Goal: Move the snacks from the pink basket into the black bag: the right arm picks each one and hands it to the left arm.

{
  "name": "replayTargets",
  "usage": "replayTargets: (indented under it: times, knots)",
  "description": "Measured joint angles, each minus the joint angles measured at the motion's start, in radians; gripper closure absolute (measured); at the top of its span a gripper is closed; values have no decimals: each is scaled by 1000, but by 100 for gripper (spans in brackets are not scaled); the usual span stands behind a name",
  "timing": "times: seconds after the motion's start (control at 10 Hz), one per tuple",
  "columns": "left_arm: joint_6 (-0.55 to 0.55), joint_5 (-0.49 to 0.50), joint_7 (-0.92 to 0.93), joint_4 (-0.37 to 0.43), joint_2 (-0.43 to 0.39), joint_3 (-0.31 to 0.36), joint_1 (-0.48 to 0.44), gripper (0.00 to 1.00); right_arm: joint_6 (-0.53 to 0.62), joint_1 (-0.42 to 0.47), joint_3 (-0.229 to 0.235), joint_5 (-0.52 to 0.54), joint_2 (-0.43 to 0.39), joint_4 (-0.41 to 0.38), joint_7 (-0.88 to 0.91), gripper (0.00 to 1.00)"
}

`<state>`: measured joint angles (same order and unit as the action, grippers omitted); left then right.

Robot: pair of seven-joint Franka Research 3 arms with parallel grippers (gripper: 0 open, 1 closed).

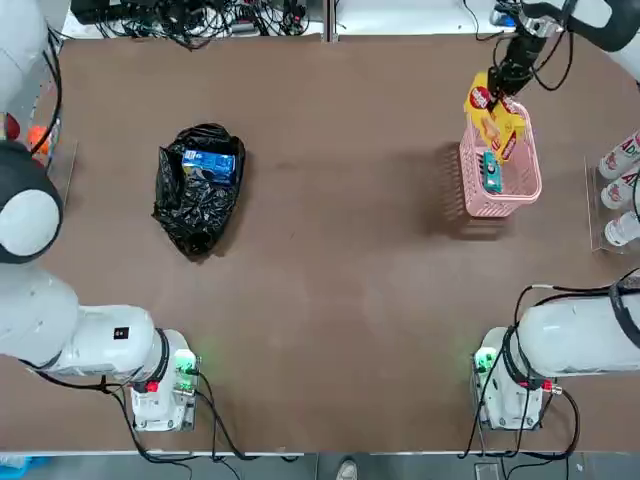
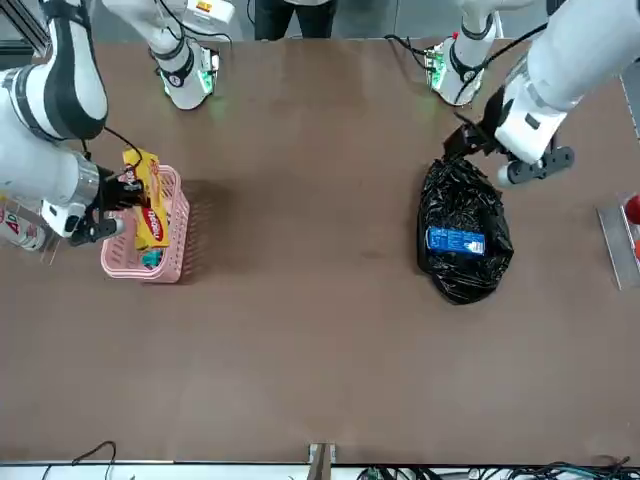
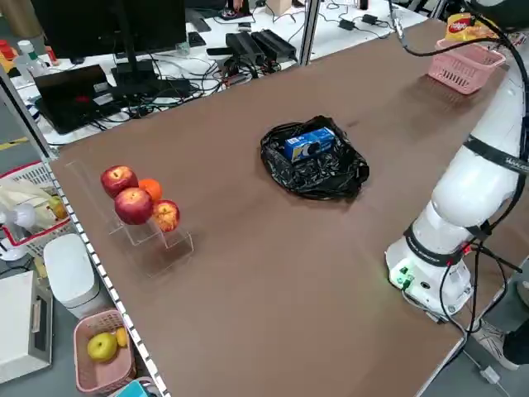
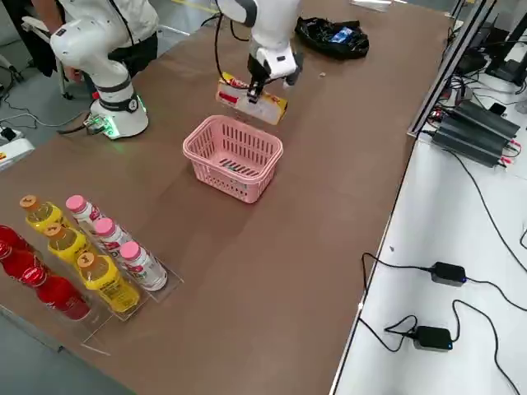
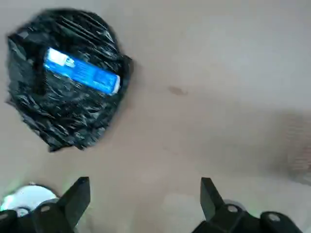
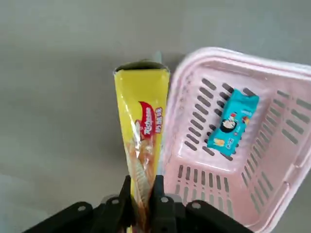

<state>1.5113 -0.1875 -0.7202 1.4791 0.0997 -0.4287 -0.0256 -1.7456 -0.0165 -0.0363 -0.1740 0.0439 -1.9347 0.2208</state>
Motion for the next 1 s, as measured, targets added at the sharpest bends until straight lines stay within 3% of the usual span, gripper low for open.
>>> replayTargets:
  times: [0.2, 0.6, 1.0]
  knots:
    - [82, -13, -153, 0, 31, -58, 17, 0, 3, -51, -2, 0, 0, 26, 0, 81]
    - [148, -14, -550, -27, 112, -70, 110, 0, -31, -159, -5, -2, 0, 65, 0, 81]
    - [149, 17, -680, -57, 128, -68, 120, 0, -164, -293, -8, -29, 1, 78, 32, 81]
